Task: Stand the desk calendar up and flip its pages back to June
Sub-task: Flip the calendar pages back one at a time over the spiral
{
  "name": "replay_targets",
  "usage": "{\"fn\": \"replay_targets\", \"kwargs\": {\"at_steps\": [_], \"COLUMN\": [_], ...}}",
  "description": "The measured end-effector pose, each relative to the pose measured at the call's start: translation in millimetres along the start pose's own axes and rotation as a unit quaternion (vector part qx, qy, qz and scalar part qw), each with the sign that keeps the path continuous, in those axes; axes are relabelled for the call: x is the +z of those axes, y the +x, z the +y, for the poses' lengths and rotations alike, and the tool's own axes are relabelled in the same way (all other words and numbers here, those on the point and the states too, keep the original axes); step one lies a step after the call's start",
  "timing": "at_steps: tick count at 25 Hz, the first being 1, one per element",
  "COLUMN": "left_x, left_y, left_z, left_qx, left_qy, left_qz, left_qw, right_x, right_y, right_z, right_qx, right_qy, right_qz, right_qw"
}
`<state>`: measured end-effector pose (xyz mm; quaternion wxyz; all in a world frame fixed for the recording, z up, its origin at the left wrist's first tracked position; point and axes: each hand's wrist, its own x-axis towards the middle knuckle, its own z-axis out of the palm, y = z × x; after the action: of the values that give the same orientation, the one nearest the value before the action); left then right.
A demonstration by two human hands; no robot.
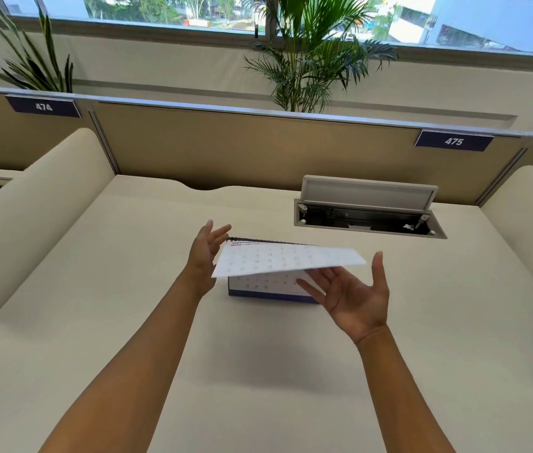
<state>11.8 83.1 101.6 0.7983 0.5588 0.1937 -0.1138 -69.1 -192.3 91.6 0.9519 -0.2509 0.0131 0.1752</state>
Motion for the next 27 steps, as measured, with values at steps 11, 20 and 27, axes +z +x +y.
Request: {"fn": "replay_targets", "kwargs": {"at_steps": [11, 20, 27], "left_x": [5.4, 9.3, 8.3], "left_y": [2.6, 7.0, 10.0], "left_z": [-7.9, -12.6, -15.9], "left_qx": [0.038, 0.052, 0.05], "left_qy": [0.057, 0.059, 0.054], "left_qz": [0.017, 0.081, 0.098], "left_qw": [0.997, 0.994, 0.992], "right_x": [24.2, -7.2, -45.2], "right_y": [38.5, 33.9, 33.3], "right_z": [-10.4, 27.0, 47.6], "right_qx": [-0.046, -0.238, -0.147], "right_qy": [-0.041, -0.367, -0.479], "right_qz": [0.026, 0.297, 0.427], "right_qw": [0.998, 0.849, 0.753]}}
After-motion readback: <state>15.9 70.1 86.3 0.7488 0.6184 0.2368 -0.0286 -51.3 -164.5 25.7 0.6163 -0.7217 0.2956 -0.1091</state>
